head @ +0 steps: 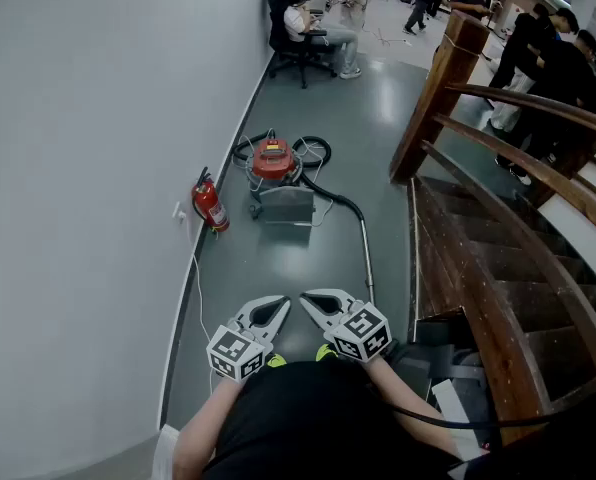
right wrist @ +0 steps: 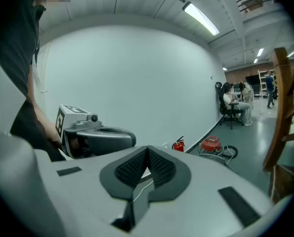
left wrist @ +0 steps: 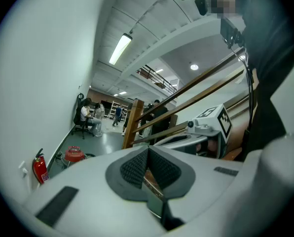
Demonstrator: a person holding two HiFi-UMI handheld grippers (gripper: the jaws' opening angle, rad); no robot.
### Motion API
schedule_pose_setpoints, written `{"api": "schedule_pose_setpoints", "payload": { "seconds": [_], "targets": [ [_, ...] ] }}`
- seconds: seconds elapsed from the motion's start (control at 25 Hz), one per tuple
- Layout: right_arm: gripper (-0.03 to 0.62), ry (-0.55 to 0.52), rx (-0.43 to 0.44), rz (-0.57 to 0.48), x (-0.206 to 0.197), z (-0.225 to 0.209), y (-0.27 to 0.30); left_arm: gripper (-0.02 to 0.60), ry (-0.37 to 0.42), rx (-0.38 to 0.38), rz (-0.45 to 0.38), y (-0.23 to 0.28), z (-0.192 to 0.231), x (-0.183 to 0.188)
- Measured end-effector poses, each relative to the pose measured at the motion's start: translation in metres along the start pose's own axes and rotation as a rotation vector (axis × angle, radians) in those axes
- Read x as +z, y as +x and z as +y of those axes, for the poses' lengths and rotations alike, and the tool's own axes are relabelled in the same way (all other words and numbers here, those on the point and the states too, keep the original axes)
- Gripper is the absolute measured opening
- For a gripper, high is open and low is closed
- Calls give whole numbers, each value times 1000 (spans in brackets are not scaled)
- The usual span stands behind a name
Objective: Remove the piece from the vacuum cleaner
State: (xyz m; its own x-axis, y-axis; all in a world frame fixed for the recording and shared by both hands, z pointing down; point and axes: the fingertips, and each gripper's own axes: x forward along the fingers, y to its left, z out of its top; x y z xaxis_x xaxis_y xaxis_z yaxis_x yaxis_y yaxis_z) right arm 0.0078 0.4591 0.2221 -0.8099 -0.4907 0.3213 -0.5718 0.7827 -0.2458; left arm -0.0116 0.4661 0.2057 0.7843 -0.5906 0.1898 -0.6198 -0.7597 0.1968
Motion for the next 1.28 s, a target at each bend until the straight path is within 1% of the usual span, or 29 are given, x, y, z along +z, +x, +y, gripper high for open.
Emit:
{"api": "schedule_pose_setpoints", "payload": {
  "seconds": [0.24, 0.48, 0.76, 0.96, 1.28],
  "targets": [
    [15, -12, 2, 6, -2, 2, 1, 8, 4, -10, -1, 1, -2, 0],
    [15, -21, -12, -17, 5, 4, 3, 8, 4, -19, -3, 1, -3, 1],
    [15, -28, -11, 16, -2, 10, 9, 8, 14, -21, 7, -2, -1, 0],
    [15, -24, -17, 28, -2, 16, 20, 8, 0, -24, 1, -7, 7, 2],
    [17, -20, -58, 55, -8, 22, 33, 8, 7, -40, 20, -27, 19, -8]
  ]
}}
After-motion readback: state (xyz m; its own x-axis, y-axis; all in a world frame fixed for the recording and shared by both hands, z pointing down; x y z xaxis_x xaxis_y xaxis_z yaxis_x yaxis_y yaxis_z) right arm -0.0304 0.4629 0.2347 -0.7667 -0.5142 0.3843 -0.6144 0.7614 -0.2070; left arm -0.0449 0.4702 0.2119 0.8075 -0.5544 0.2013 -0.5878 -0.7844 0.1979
